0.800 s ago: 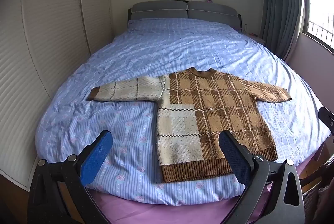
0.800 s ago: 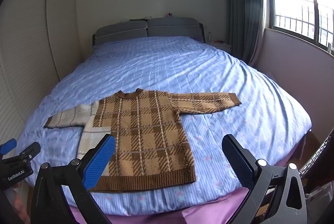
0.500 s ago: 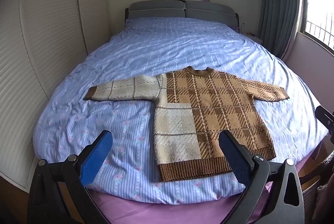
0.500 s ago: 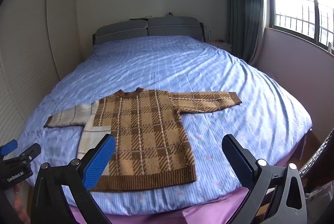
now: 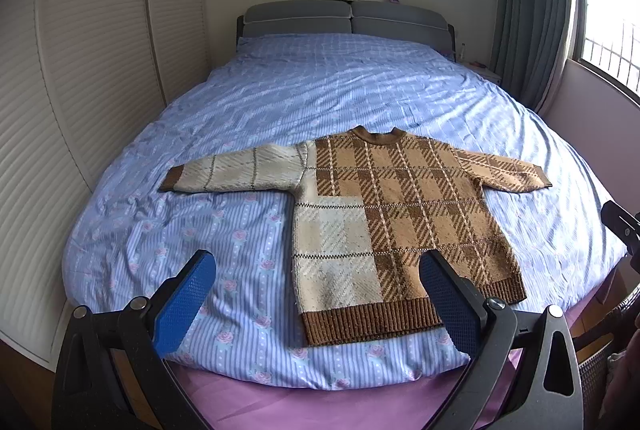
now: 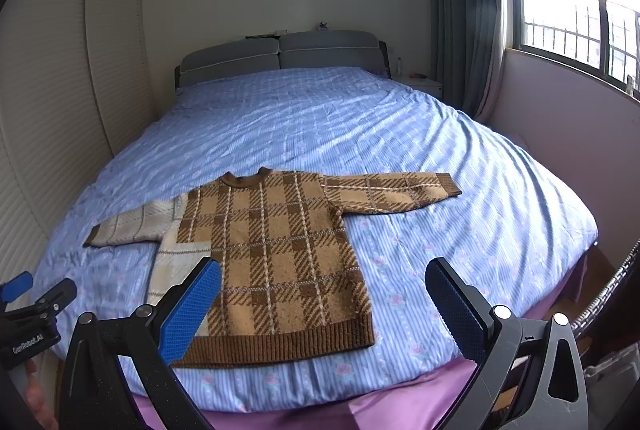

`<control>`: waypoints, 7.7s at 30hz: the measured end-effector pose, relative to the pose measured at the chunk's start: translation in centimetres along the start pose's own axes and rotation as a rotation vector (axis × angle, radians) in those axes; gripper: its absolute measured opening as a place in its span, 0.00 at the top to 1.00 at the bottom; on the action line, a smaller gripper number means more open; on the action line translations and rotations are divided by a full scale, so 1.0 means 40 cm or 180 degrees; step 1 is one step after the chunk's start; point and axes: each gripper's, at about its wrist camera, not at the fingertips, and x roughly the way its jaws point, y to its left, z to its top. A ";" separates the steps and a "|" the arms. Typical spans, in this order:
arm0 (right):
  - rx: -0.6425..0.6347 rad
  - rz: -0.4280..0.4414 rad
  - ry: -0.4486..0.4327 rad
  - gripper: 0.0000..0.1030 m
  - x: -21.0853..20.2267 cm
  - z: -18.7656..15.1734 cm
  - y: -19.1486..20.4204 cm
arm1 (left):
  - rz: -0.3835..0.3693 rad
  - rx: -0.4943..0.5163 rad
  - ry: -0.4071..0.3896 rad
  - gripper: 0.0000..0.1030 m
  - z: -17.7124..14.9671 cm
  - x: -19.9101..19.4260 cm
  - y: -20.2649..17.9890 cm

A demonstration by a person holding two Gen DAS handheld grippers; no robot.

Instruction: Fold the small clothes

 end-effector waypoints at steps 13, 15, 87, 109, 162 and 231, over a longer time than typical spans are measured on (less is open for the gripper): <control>0.0029 0.0007 0.0005 0.00 -0.002 -0.003 -0.009 | -0.0013 -0.0007 0.0005 0.00 -0.002 -0.002 0.000; 0.0029 0.0008 0.0001 0.00 -0.001 -0.001 -0.009 | -0.0012 -0.0008 0.0003 0.00 -0.002 -0.002 0.000; 0.0314 -0.0089 -0.0080 0.00 0.031 0.035 -0.130 | -0.0167 0.0028 -0.0268 0.00 0.075 0.013 -0.107; 0.1052 -0.0284 -0.0170 0.10 0.539 0.185 -0.573 | -0.0471 0.0345 -0.0606 0.00 0.278 0.466 -0.705; 0.0842 0.0638 -0.0315 0.90 0.748 0.421 -0.195 | 0.0280 -0.0281 -0.0476 0.00 0.421 0.586 -0.297; 0.0454 0.0282 0.0601 0.55 0.872 0.012 -0.039 | 0.0376 -0.0342 0.0149 0.00 0.199 0.791 -0.073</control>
